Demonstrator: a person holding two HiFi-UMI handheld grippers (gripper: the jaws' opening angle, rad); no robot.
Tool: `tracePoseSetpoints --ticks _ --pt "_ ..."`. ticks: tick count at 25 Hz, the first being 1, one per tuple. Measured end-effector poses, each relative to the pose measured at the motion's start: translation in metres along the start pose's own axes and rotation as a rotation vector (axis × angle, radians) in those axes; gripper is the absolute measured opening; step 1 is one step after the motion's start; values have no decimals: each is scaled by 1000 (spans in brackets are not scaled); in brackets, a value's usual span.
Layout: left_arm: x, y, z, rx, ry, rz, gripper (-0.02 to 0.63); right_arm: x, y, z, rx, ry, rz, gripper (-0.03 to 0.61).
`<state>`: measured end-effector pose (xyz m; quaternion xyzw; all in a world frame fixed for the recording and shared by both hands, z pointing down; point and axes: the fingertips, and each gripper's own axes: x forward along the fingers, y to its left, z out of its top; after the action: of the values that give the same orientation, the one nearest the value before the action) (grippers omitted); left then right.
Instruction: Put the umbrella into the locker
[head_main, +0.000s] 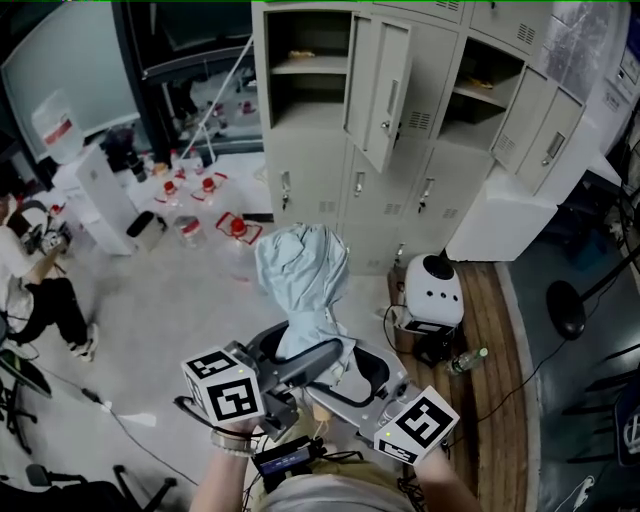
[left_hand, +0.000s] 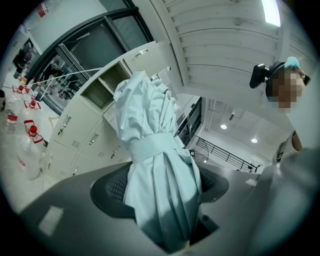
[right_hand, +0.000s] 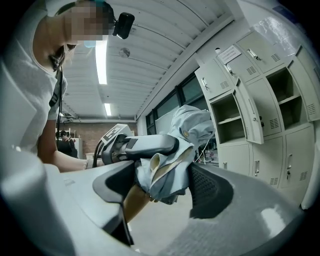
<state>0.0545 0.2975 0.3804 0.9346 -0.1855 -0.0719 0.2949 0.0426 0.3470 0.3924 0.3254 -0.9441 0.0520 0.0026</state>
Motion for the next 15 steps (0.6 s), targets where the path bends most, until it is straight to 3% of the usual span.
tracePoseSetpoints --ticks 15 --pt "37 83 69 -19 34 -45 331 79 -81 22 8 7 -60 325"
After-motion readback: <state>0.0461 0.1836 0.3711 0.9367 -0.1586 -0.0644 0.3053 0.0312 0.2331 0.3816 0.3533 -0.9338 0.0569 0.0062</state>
